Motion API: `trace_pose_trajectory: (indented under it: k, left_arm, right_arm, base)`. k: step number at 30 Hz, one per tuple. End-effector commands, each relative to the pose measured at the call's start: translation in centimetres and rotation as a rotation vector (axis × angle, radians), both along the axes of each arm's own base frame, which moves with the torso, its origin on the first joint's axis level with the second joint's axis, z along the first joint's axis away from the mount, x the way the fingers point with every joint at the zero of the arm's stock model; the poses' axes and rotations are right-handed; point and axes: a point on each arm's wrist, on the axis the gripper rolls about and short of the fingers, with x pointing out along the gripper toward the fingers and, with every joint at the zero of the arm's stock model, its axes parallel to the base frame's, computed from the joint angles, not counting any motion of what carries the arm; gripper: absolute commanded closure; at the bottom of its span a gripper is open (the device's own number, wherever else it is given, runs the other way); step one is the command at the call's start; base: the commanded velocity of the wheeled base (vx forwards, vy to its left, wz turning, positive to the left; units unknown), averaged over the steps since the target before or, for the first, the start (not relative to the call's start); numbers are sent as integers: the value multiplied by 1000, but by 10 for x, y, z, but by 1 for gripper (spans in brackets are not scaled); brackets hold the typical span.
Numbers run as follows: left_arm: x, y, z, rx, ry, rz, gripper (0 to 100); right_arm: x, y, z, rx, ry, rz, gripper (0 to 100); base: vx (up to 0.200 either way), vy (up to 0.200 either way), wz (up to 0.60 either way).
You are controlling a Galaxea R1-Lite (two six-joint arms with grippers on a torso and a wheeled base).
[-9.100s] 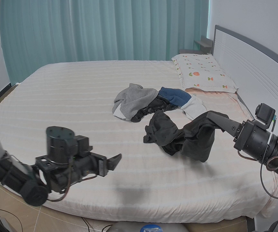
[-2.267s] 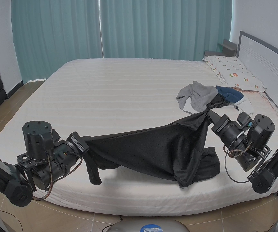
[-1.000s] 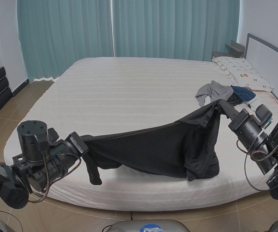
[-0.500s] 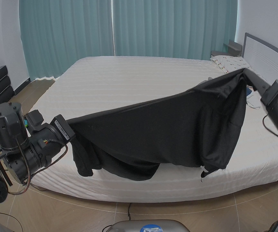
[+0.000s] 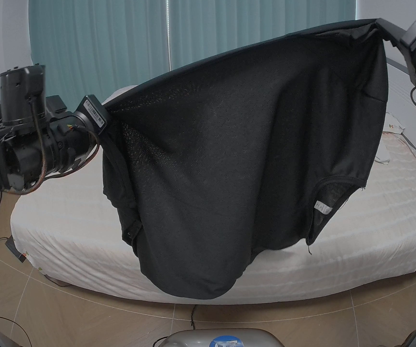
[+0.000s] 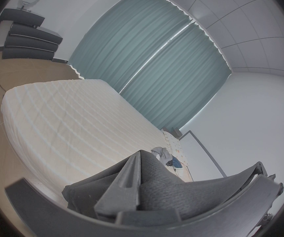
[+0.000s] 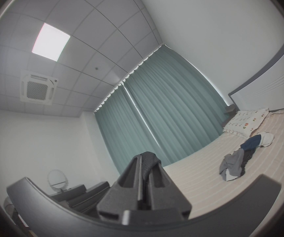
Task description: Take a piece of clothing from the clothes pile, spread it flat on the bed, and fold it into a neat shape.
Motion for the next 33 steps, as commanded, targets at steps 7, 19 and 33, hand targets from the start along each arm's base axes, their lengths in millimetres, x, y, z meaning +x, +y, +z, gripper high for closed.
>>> trace_pose_trajectory:
  k: [7, 19, 33]
  left_arm:
    - [98, -9, -70, 47, 233, 31, 100]
    - [167, -26, -143, 74, 329, 61, 100]
    - [203, -40, -224, -14, 457, 162, 100]
  right_arm:
    - [136, 22, -74, -77, 187, -100, 100]
    - [205, 49, -154, -158, 234, -122, 100]
    - [251, 69, -288, -204, 346, -110, 100]
  base:
    - [200, 0, 0]
    - [200, 0, 0]
    - [86, 0, 0]
